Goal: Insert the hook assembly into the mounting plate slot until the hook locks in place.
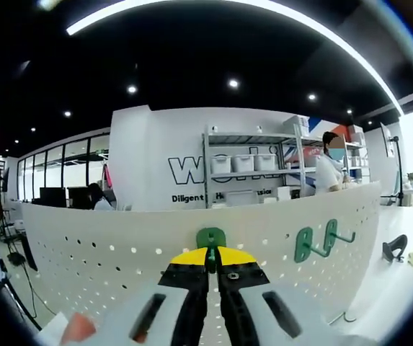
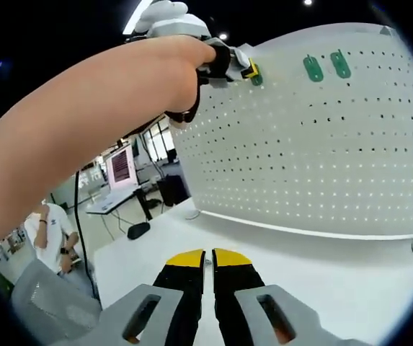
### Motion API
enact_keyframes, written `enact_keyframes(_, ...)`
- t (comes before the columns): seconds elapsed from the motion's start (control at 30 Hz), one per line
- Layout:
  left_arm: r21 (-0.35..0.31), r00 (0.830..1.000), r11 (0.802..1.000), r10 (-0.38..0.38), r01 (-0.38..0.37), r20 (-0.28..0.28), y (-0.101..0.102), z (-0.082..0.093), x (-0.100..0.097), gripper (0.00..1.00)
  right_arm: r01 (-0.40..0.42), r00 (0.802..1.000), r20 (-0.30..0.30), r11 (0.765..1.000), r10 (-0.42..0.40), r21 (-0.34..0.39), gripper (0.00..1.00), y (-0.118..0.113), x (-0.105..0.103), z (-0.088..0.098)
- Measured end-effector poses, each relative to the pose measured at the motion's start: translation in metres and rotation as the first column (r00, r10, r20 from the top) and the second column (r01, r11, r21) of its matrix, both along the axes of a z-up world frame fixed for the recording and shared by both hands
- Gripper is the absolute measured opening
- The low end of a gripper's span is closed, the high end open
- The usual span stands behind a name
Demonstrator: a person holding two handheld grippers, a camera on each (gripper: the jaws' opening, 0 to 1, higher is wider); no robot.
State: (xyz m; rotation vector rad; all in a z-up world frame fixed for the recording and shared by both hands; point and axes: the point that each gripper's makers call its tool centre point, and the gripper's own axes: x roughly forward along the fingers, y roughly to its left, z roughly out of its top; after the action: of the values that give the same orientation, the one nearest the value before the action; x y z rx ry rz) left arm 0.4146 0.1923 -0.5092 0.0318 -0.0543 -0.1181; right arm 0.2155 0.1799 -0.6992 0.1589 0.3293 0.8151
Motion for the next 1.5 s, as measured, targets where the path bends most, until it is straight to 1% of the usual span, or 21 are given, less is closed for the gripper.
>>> enact_keyframes(0.4, 0.002, 1.0, 1.0, -0.003, 0.003, -0.003, -0.003, 0.0, 0.001, 0.04, 0.0, 1.0, -0.001, 1.0, 0.0, -0.002, 0.03, -0.001, -0.001, -0.001)
enact_keyframes(0.83, 0.015, 1.0, 1.0, -0.002, 0.003, -0.014, -0.003, -0.006, 0.004, 0.04, 0.003, 1.0, -0.003, 1.0, -0.003, 0.0, 0.03, -0.003, -0.001, 0.0)
enact_keyframes(1.33, 0.013, 1.0, 1.0, 0.0, 0.0, -0.011, 0.0, -0.009, 0.007, 0.04, 0.007, 1.0, -0.001, 1.0, -0.007, -0.001, 0.03, -0.003, 0.0, 0.0)
enact_keyframes(1.5, 0.011, 1.0, 1.0, 0.002, -0.001, -0.02, 0.0, -0.012, 0.008, 0.04, 0.008, 1.0, -0.004, 1.0, -0.008, -0.003, 0.03, -0.003, 0.001, -0.001)
